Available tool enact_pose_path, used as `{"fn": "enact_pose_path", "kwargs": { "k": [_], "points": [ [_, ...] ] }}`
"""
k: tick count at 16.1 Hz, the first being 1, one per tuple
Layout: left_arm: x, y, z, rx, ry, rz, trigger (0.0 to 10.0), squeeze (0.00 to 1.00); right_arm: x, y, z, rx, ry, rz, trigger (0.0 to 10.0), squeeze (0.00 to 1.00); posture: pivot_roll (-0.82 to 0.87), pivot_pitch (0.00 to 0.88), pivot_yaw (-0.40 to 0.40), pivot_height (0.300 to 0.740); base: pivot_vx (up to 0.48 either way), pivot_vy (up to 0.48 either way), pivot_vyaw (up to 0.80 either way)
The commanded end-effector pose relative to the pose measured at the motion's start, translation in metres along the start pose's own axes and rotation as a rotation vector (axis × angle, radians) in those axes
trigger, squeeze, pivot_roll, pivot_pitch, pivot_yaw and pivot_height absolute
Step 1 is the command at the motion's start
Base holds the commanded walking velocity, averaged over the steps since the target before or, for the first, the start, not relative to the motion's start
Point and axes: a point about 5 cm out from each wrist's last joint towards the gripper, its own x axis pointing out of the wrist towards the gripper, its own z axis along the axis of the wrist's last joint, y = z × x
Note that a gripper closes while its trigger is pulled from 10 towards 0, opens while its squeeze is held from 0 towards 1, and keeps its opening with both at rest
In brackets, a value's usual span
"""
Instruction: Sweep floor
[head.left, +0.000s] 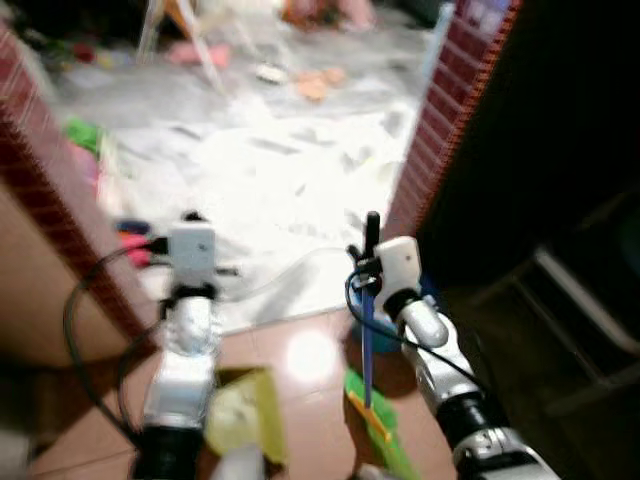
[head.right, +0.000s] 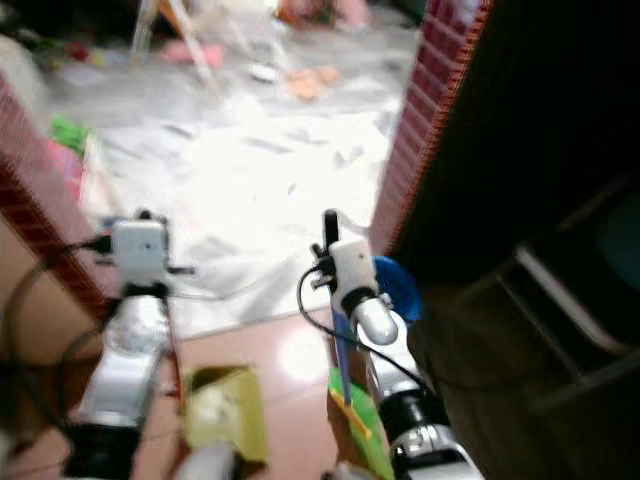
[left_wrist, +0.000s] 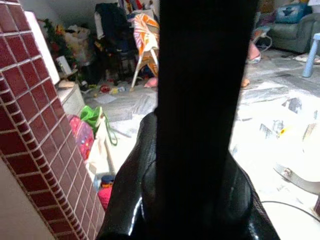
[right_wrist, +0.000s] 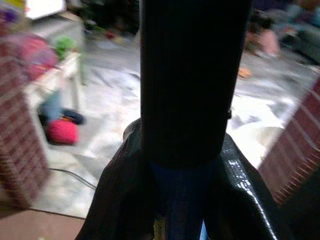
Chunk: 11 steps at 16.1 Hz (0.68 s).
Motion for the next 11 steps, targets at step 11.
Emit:
{"fn": "enact_pose_path", "kwargs": {
  "k": [11],
  "points": [
    [0.003,0.003,0.028,0.032,-0.137,-0.008,10.0,0.00,0.006,0.006,0.014,-0.023,-0.086,0.031,10.0,0.00,0.01,0.000,-0.051,0.740,0.000,0.000,0.78]
  ]
}}
